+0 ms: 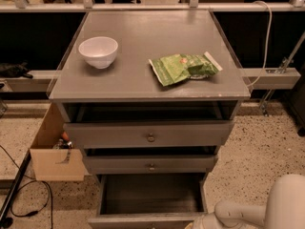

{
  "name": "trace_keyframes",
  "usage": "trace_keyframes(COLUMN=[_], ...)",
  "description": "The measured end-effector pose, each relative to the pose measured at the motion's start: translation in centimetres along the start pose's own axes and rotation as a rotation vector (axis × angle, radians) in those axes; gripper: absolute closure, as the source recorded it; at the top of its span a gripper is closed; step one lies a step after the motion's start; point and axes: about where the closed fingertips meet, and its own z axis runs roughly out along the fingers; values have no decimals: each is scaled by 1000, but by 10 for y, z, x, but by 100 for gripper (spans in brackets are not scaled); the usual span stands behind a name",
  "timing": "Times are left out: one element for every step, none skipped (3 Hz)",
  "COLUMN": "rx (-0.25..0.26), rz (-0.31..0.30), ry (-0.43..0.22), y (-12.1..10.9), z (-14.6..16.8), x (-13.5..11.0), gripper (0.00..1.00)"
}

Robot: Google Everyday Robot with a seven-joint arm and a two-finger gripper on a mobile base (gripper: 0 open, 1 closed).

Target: Close bottom drawer

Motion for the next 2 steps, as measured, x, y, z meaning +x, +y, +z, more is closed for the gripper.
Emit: trace_keyframes(rx=[-4, 7], rz=[13, 13], ry=[7, 12], y=[-6, -31], z=[12, 20], x=[2, -7], gripper=[29, 6])
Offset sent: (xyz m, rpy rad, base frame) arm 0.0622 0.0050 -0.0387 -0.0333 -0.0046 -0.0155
